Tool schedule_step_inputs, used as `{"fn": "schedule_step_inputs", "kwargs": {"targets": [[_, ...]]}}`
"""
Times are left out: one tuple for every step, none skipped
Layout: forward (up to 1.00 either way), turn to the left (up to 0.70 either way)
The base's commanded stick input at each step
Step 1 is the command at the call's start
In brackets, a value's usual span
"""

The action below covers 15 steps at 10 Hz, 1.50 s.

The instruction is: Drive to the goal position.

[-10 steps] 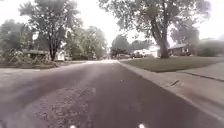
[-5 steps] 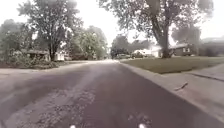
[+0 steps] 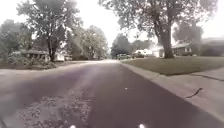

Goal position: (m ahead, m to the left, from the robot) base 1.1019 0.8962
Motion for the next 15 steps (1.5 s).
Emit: {"fn": "schedule_step_inputs", "kwargs": {"targets": [[0.7, -0.07], [0.7, 0.0], [0.7, 0.0], [0.7, 0.0], [0.7, 0.0], [0.7, 0.0], [0.7, 0.0], [0.7, 0.0], [0.7, 0.0], [0.7, 0.0], [0.7, 0.0], [0.7, 0.0], [0.7, 0.0], [0.7, 0.0], [0.7, 0.0]]}}
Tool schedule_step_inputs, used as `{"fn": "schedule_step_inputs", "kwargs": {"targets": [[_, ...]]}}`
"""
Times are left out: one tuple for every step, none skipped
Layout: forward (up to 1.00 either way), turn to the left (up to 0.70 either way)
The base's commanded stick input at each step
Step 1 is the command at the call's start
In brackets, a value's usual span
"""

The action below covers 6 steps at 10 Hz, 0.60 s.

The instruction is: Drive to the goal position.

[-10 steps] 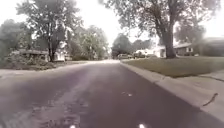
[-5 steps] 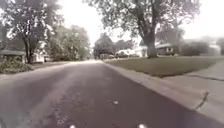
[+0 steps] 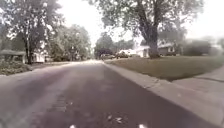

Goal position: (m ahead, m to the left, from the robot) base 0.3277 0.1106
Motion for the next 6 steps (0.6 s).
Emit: {"fn": "schedule_step_inputs", "kwargs": {"targets": [[0.7, 0.0], [0.7, 0.0], [0.7, 0.0], [0.7, 0.0], [0.7, 0.0], [0.7, 0.0]]}}
